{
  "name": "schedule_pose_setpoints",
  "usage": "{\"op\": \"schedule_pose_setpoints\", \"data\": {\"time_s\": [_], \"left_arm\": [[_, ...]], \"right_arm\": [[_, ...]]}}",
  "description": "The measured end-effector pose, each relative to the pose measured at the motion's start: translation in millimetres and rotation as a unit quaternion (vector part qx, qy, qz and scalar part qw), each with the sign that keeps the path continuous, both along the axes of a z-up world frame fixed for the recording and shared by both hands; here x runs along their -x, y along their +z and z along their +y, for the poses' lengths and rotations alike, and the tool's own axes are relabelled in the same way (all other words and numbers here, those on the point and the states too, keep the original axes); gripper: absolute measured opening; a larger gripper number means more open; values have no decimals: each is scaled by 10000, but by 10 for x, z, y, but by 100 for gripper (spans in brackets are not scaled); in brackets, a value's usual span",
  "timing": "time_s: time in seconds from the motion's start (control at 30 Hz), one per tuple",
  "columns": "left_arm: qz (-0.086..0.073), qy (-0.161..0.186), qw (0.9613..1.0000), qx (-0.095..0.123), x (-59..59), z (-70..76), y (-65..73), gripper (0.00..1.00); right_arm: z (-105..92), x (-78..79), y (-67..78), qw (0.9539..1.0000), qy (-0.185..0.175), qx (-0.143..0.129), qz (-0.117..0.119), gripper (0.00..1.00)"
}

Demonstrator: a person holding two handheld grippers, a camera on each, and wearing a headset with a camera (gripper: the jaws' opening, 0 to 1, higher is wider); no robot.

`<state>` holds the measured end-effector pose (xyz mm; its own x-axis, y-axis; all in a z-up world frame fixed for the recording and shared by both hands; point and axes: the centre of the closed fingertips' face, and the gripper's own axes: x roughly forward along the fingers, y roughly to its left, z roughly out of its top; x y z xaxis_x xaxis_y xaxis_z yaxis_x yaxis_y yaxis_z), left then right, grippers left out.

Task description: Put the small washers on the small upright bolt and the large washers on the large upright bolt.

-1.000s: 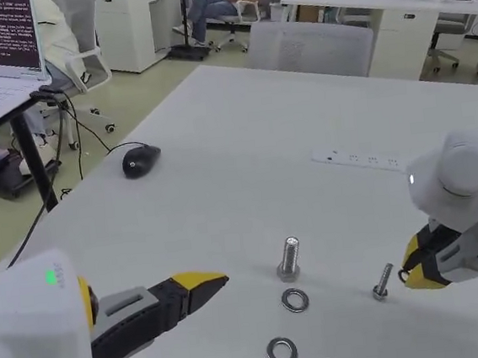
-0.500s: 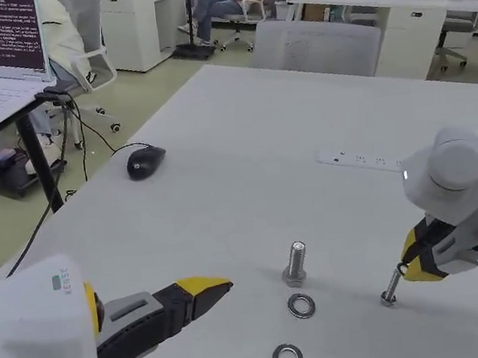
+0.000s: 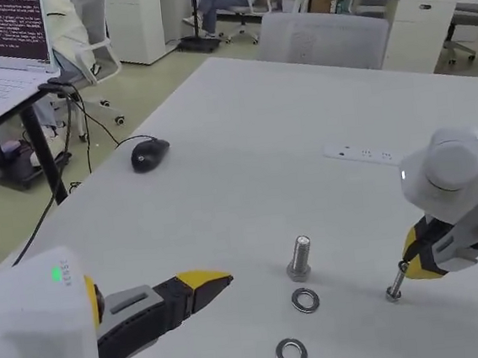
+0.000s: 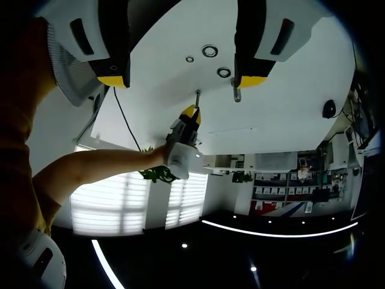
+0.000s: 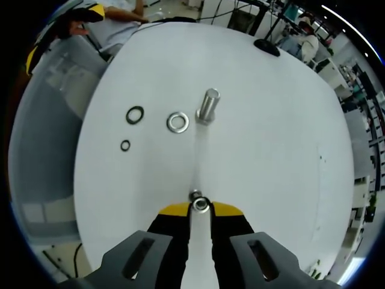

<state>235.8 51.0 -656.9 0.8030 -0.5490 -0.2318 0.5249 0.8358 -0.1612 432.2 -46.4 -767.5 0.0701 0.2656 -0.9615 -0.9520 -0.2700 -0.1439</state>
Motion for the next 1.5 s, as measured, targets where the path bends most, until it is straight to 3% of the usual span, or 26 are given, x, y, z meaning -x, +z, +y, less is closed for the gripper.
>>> {"op": "schedule_pose_setpoints", "data": {"time_s": [0.83, 1.13, 1.5], "left_arm": [[161, 112, 9998, 68, 6, 56, -108, 69], [166, 153, 9997, 76, -8, 57, -102, 69], [167, 159, 9997, 76, -6, 48, -94, 69]], "right_arm": [[13, -47, -419, 9997, 131, 194, 100, 13], [1, -44, -488, 9996, 139, 220, 132, 13], [-24, -42, -432, 9999, 84, 113, 93, 17]]}}
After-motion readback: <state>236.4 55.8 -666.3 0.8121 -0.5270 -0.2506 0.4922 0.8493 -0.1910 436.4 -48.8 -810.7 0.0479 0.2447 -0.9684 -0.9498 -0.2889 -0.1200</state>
